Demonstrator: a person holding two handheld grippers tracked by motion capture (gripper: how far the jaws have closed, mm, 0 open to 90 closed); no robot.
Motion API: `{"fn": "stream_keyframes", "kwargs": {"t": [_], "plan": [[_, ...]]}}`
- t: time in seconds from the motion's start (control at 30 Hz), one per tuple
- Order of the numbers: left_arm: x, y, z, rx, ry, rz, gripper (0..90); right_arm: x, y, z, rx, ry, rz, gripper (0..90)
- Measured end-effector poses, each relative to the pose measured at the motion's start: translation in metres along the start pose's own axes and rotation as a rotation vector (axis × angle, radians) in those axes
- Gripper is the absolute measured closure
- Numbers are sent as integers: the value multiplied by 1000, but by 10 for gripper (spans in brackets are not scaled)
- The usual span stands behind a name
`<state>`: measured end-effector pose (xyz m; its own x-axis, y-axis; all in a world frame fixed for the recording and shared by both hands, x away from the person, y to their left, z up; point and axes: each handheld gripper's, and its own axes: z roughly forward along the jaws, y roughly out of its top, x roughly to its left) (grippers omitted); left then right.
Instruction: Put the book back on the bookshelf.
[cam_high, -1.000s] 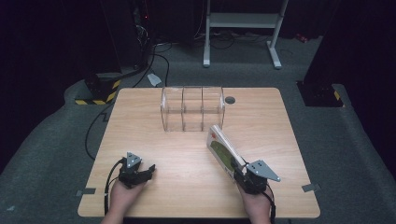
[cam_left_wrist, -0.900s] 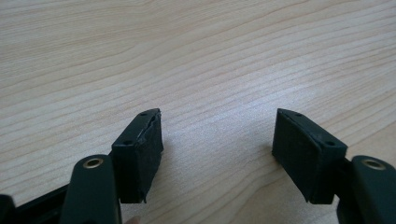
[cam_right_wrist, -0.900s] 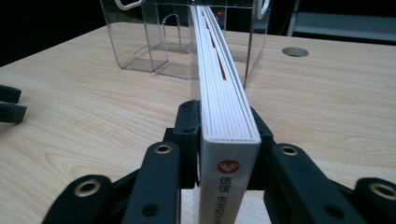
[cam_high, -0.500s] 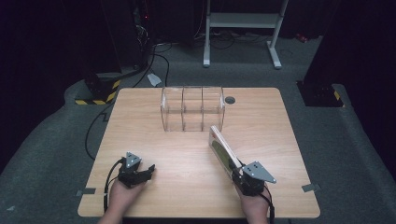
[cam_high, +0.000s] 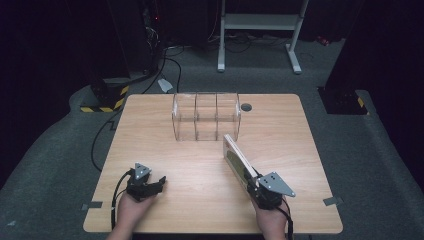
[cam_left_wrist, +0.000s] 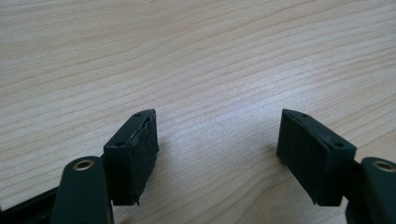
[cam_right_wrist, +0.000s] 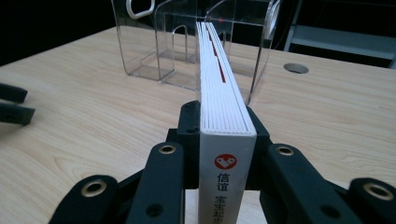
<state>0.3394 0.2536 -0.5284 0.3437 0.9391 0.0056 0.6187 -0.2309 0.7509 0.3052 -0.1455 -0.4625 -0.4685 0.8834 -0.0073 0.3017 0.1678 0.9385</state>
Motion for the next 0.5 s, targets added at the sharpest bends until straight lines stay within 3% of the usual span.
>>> {"fn": "stream_keyframes", "kwargs": {"t": [0.2,0.5], "plan": [[1,0,0,2,-5,5,289,-4,15,-2,-30,-25,30,753],[0,0,0,1,-3,4,290,-4,33,6,-54,-44,15,752]]}}
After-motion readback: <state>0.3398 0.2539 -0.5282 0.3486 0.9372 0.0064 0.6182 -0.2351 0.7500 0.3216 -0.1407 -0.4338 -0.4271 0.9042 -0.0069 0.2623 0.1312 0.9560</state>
